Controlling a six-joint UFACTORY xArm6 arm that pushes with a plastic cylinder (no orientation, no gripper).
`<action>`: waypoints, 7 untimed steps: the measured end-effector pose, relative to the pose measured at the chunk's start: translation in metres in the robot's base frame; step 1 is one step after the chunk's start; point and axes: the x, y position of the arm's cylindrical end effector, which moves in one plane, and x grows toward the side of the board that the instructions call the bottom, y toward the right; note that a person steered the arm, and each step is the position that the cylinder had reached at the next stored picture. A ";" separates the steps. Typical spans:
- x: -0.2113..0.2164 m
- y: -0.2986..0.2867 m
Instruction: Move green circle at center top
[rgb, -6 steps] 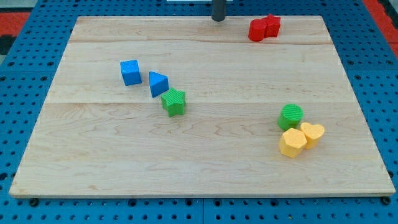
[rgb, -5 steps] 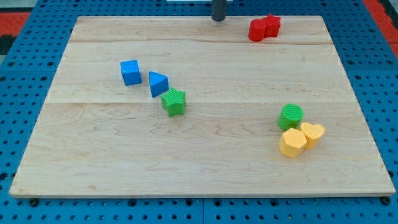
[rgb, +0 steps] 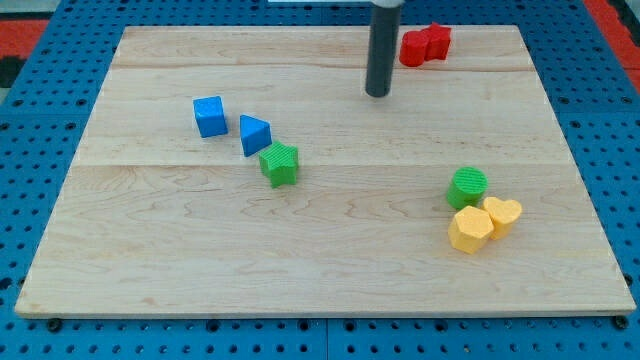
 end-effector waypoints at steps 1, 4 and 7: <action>0.028 0.106; 0.140 0.118; 0.143 0.017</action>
